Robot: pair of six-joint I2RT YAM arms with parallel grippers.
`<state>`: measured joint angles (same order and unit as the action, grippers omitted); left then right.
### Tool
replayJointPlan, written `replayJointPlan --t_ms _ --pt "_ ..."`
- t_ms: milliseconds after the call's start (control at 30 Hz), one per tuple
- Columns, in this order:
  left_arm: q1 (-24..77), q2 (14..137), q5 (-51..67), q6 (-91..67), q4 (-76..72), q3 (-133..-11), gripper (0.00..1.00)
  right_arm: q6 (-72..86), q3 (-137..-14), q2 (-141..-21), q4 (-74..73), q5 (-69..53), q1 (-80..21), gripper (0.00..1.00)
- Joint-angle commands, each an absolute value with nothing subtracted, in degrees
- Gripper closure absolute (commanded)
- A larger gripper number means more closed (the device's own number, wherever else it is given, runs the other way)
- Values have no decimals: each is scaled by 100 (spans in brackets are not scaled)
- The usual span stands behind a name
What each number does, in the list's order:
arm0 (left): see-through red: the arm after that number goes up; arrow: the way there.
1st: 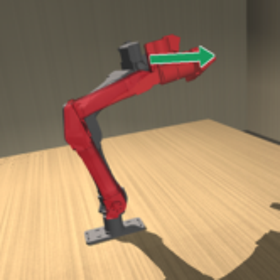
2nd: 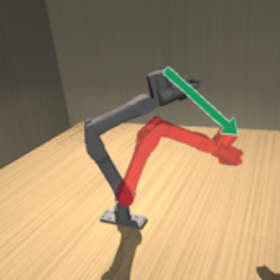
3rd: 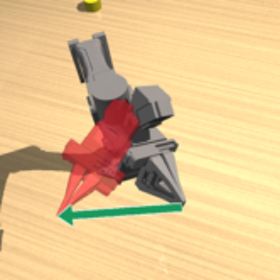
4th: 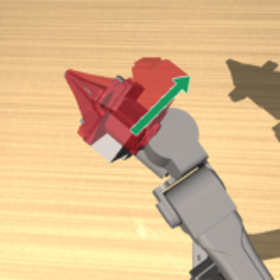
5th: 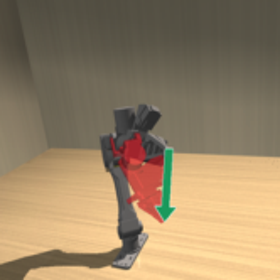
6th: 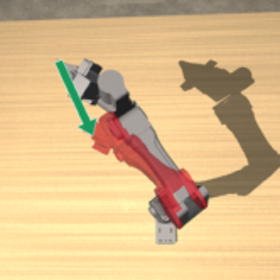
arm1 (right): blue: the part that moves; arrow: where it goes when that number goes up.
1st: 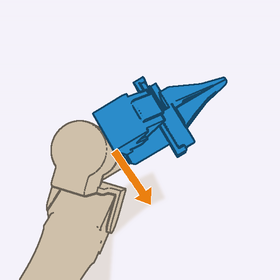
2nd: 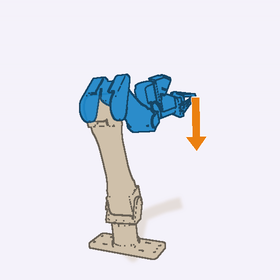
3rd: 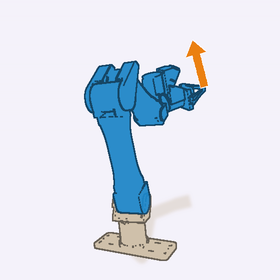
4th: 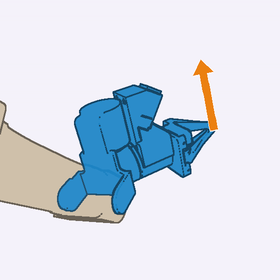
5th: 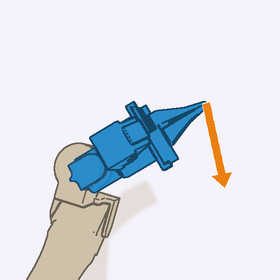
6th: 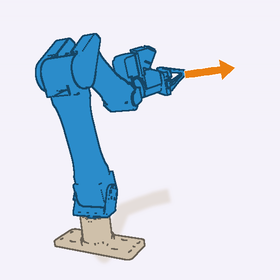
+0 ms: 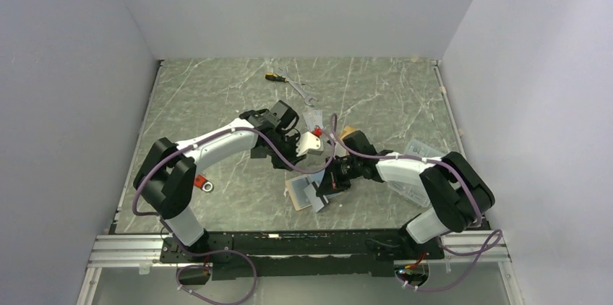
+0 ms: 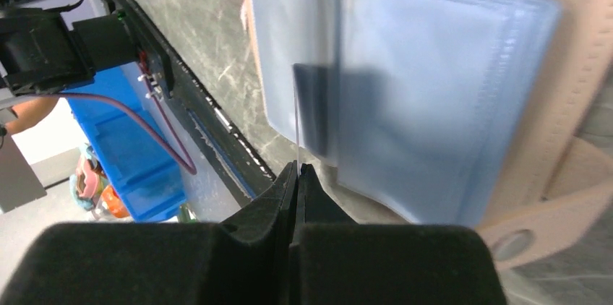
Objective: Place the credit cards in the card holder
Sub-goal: Insert the credit card into the card holder.
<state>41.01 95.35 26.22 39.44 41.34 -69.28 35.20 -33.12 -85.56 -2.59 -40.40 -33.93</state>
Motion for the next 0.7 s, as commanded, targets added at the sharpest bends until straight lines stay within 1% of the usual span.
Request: replayJointPlan --t_ms 0,133,233,267,300,333,367,400,500,600,667 --pt "4280 9457 2712 4057 3987 -6755 78 3137 -3661 -8719 -543 -3907 -3191 100" --pt "4537 9242 2275 4150 4003 -6670 76 2858 -3950 -8896 -780 -3933 -3154 100" --pt "4577 8922 1897 4233 4132 -6789 67 2715 -4125 -8869 -918 -3964 -3101 100" --pt "4572 8789 1713 4274 4184 -6849 57 2677 -4183 -8842 -989 -3933 -3062 100" --pt "4577 8652 1514 4325 4236 -6922 23 2640 -4247 -8808 -1065 -3898 -3019 100" --pt "4577 8516 1238 4373 4293 -7014 3 2588 -4322 -8772 -1169 -3814 -2990 100" --pt "4579 8358 1040 4426 4354 -7116 1 2513 -4418 -8736 -1311 -3673 -2983 100" --pt "4587 8210 833 4459 4418 -7233 1 2427 -4521 -8710 -1464 -3479 -2985 100" --pt "4614 7796 319 4512 4709 -7664 1 2264 -4737 -8670 -1977 -2984 -2990 100" --pt "4604 7455 -199 4238 4883 -8111 1 2180 -4807 -8552 -2265 -2504 -3087 100" --pt "4600 7240 -730 4143 4776 -8068 1 2150 -4791 -8462 -2375 -2192 -3179 100"
